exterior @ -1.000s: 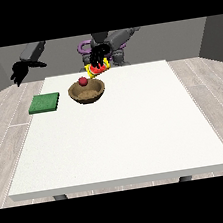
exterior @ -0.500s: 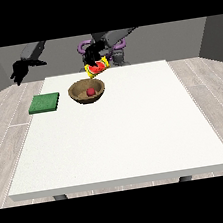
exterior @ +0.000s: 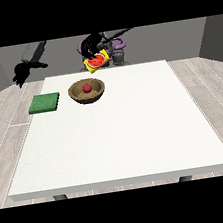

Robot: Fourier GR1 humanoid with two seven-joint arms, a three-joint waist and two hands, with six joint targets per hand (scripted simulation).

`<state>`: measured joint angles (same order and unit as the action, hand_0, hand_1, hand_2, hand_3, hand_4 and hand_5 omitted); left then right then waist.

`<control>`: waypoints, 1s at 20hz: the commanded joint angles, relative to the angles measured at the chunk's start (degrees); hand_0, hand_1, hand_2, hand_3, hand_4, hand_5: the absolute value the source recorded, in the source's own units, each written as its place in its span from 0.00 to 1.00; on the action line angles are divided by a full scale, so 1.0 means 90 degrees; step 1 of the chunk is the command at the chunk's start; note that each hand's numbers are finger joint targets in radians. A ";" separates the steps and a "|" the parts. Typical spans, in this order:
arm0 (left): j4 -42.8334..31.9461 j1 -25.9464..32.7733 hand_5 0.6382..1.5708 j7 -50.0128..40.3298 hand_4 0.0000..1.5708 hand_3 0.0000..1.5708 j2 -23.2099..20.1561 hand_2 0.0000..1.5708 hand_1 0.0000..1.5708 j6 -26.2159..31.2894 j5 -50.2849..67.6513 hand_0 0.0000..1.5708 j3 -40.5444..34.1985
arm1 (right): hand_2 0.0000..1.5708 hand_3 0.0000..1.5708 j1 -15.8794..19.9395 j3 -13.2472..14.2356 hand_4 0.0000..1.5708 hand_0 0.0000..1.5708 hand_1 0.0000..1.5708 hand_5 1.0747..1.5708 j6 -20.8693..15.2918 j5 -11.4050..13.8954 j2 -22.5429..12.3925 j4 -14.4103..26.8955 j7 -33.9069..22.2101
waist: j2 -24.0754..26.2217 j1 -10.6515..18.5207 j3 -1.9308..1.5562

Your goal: Pick the cup and pour the ball into the bowl, then pick the bowl and place it on the pad

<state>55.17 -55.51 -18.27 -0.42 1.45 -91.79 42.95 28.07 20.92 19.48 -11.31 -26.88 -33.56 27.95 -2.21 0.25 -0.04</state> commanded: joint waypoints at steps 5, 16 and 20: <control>0.0741 0.0706 0.78 0.0068 0.84 1.00 0.0046 1.00 0.00 -0.0727 0.0929 0.00 -0.1070 | 0.00 0.00 0.0310 0.0096 0.30 0.00 0.00 0.97 0.0186 -0.0282 -0.0074 0.0155 -0.0836 | -0.0042 0.0504 0.0023; 0.1632 0.1611 0.99 0.1489 0.63 0.97 -0.0142 1.00 0.82 -0.1759 0.4512 0.82 -0.3704 | 0.00 0.00 0.0405 0.0226 0.15 0.00 0.00 0.98 -0.0598 -0.0338 0.0250 -0.0138 -0.0611 | -0.0829 0.1142 0.0044; 0.1750 0.1820 0.98 0.2337 0.52 0.58 -0.0149 0.69 0.69 -0.1581 0.5865 0.69 -0.4394 | 0.00 0.00 0.0371 0.0187 0.19 0.00 0.00 1.00 -0.0621 -0.0433 0.0623 -0.0205 -0.0604 | -0.1143 0.1167 0.0028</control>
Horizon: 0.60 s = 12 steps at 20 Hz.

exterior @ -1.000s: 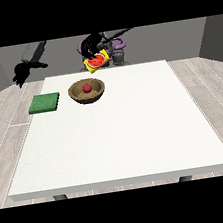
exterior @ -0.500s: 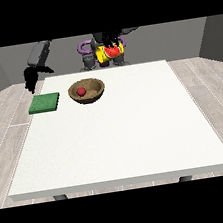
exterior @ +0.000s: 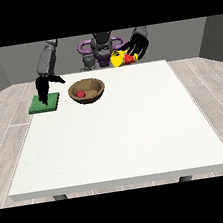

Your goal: Pick the cup and pour the ball into the bowl, then pick the bowl and place it on the pad

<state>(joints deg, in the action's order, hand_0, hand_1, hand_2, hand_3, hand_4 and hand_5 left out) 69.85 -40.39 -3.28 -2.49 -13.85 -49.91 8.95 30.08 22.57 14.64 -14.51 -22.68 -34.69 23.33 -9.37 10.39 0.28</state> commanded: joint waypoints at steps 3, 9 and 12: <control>0.0043 0.0208 0.97 0.1002 0.53 0.00 0.0268 0.00 0.33 -0.0188 0.2285 0.33 -0.0919 | 0.00 0.00 0.0329 -0.0193 0.25 0.00 0.00 1.00 -0.0034 -0.0020 0.0435 -0.0354 0.0049 | -0.0807 -0.0409 0.0000; -0.0712 0.0873 0.94 0.1882 0.00 0.00 0.0275 0.00 0.00 0.0057 0.3425 0.00 -0.1352 | 0.00 0.00 0.0209 -0.0774 0.19 0.00 0.00 0.96 -0.0386 0.0250 0.1133 -0.0738 -0.0432 | -0.0357 -0.0926 -0.0019; -0.1162 0.0828 0.94 0.2227 0.00 0.00 0.0135 0.00 0.00 0.0216 0.3506 0.00 -0.1633 | 0.00 0.00 0.0363 -0.0927 0.07 0.00 0.00 0.94 -0.0438 0.0256 0.1092 -0.0868 -0.1002 | -0.0089 -0.1149 -0.0026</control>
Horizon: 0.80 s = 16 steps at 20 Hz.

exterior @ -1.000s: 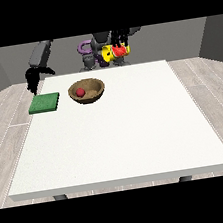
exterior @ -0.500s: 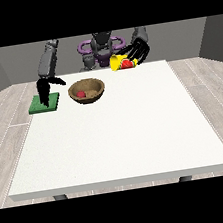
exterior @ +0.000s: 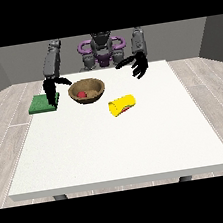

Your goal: Pick the cup and pour the ball into the bowl, then pick the bowl and place it on the pad

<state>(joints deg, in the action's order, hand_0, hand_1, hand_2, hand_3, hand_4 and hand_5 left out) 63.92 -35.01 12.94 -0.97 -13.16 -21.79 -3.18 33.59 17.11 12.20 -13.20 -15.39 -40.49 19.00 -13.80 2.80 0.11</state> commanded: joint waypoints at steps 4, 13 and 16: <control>-0.0470 0.0110 0.96 0.0480 0.00 0.00 -0.0031 0.00 0.00 0.0323 0.0523 0.00 -0.0242 | 0.00 0.00 0.0044 -0.0310 0.00 0.00 0.00 0.95 -0.0327 0.0125 0.0425 0.0028 -0.0228 | 0.0289 -0.0134 -0.0012; 0.0527 -0.0001 0.98 -0.0299 0.00 0.00 -0.0014 0.00 0.00 0.0615 0.0441 0.00 0.0315 | 0.00 0.00 -0.0142 0.0039 0.15 0.00 0.00 0.95 -0.0240 0.0060 0.0338 0.1194 0.0965 | -0.0045 0.0524 -0.0018; 0.0920 -0.0276 0.98 -0.0321 0.00 0.00 0.0104 0.00 0.00 0.0379 0.0286 0.00 0.0492 | 0.00 0.00 0.0027 0.0322 0.08 0.00 0.00 0.92 0.0015 -0.0167 0.0105 0.1409 0.1258 | -0.0571 0.0715 -0.0024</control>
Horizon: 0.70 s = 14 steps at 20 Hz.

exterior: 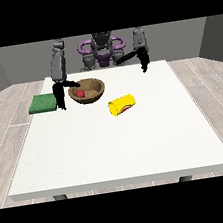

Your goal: Pick the cup and pour the ball into the bowl, then pick the bowl and place it on the pad

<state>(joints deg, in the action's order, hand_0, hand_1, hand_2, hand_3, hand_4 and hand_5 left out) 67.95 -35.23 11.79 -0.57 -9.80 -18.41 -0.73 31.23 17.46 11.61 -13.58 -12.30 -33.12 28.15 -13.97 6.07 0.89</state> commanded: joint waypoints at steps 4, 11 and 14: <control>0.0560 0.0162 0.99 -0.0229 0.00 0.00 0.0059 0.00 0.00 0.0273 0.0023 0.00 0.0431 | 0.00 0.00 0.0351 0.0321 0.13 0.00 0.00 0.91 -0.0143 -0.0267 -0.0056 0.0582 -0.0153 | -0.0217 0.0614 -0.0106; 0.0129 0.0396 0.99 -0.0129 0.00 0.00 -0.0185 0.00 0.00 0.0249 0.0177 0.00 -0.0024 | 0.00 0.00 0.0430 -0.0052 0.23 0.00 0.00 0.95 -0.0364 -0.0173 0.0383 0.0307 -0.0532 | 0.0351 0.0105 -0.0100; -0.0161 0.0283 0.99 -0.0178 0.00 0.00 -0.0415 0.00 0.00 0.0393 0.0313 0.00 -0.0284 | 0.00 0.00 0.0543 -0.0266 0.24 0.00 0.00 0.96 -0.0834 -0.0118 0.0902 0.0175 -0.0796 | 0.0599 -0.0135 -0.0099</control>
<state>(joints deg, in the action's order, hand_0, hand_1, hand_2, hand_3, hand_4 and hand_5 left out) 68.21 -32.66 10.36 -2.66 -7.29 -16.74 -1.34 35.23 16.82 6.78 -15.10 -7.64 -31.27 23.00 -10.31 6.48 0.26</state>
